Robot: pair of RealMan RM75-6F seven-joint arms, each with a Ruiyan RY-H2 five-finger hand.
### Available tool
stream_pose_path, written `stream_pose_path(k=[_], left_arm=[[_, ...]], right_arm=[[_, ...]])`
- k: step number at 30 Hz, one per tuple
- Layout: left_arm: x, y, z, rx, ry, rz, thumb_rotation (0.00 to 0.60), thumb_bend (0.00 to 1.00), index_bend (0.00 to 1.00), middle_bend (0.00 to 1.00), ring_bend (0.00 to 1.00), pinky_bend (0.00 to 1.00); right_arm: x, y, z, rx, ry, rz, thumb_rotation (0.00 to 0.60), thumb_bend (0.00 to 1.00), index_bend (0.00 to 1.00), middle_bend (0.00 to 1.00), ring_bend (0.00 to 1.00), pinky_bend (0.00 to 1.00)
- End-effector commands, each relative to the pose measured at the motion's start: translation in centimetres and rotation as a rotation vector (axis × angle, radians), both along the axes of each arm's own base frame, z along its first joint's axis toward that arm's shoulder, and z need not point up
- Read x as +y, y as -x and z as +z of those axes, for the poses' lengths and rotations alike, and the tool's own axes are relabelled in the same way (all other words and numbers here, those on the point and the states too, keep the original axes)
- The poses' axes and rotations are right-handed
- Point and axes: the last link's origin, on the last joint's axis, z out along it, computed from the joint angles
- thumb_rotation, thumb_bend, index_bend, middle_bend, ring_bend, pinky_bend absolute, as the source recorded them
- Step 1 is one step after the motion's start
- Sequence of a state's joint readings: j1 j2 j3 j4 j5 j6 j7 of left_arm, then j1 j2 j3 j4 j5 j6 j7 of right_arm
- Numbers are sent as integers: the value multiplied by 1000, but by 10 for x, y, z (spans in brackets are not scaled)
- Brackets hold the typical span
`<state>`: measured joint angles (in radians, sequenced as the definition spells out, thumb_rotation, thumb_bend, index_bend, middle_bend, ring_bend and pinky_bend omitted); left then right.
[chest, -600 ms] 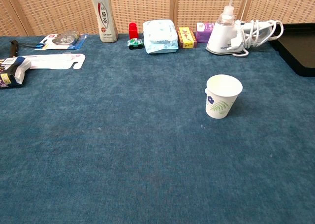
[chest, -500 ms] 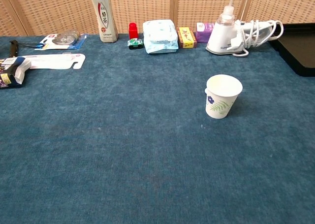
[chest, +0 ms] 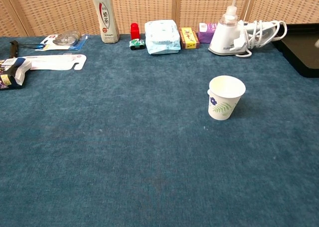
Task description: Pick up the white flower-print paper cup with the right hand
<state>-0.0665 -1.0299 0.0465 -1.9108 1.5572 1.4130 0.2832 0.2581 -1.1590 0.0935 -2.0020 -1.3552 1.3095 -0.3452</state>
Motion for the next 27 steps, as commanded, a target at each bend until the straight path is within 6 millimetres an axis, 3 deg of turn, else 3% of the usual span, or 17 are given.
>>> stream_pose_path(k=[1, 13, 27], left_arm=[[2, 0, -2, 1, 6, 1, 371, 234, 66, 127, 58, 126], [12, -3, -11, 11, 31, -6, 372, 234, 66, 128, 58, 126], [21, -1, -20, 14, 55, 2, 367, 234, 65, 127, 58, 126]], right_arm=[[-14, -21, -12, -70, -76, 45, 509, 263, 221, 194, 177, 88], [-50, -71, -54, -81, -210, 122, 511, 263, 196, 138, 161, 88], [-76, -95, -96, 9, -260, 112, 509, 261, 185, 104, 137, 88]])
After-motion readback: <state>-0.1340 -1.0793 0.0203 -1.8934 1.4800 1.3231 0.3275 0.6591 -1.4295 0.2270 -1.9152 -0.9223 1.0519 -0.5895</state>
